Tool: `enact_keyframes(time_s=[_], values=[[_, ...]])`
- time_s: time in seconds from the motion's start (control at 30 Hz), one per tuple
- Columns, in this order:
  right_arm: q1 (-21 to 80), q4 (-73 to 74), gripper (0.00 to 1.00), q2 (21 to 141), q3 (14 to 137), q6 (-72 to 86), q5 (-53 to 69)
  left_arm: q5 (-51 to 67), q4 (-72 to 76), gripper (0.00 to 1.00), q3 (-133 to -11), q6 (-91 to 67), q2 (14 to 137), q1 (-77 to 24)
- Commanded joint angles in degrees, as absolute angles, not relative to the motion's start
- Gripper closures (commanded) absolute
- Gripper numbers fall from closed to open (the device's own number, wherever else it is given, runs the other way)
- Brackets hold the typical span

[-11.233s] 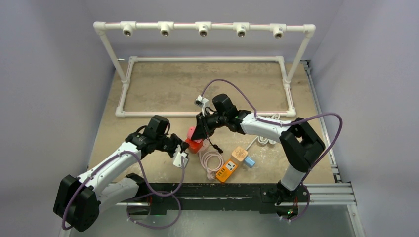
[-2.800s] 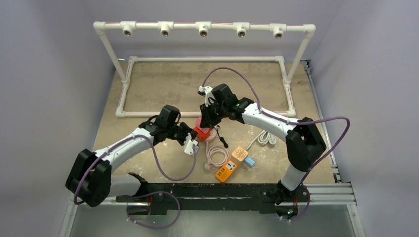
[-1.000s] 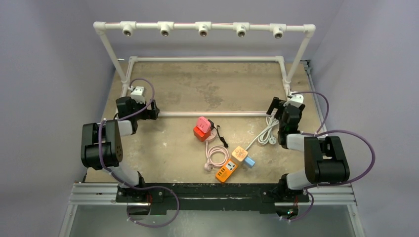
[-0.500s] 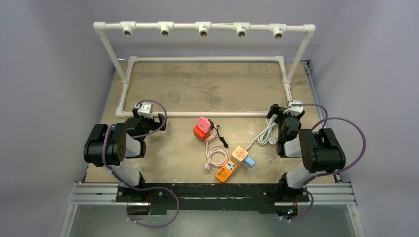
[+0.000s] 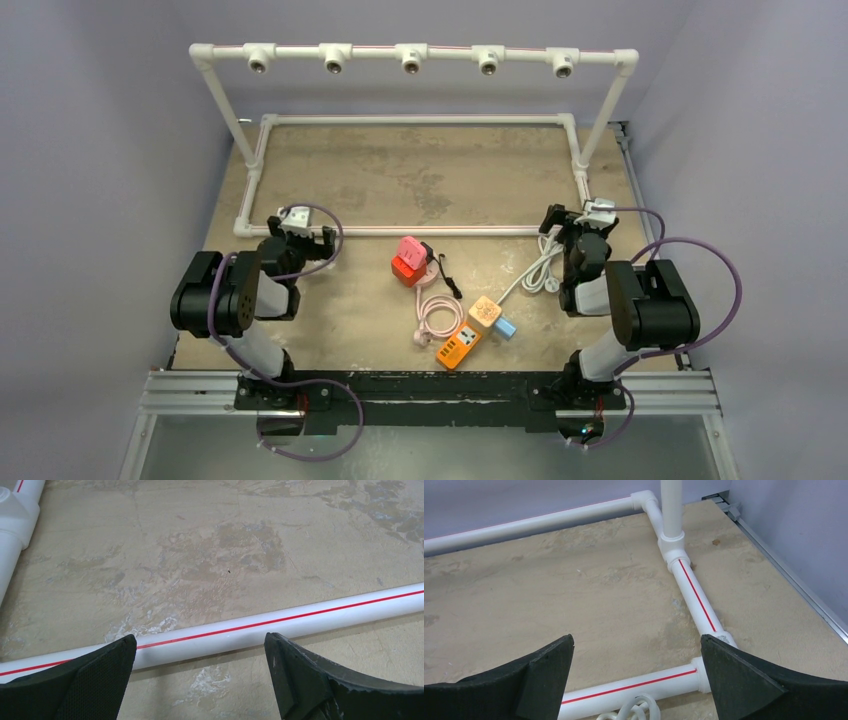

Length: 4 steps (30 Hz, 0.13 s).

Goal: Insert the plug
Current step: Reset both arms

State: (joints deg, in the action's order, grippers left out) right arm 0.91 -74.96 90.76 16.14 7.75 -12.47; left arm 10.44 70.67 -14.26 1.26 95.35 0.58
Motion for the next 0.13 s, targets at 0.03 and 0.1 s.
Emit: enact_keyframes(time_s=[0.03,0.1], values=[[1.09,-78.53,0.01,90.24,16.16,6.39,-12.76,9.86,73.46,0.01,-15.13,1.94,95.05,0.4],[1.14,-78.5,0.01,90.2,16.16,6.35,-12.8,9.93,74.57,0.01,-14.87,1.92,95.19,0.36]])
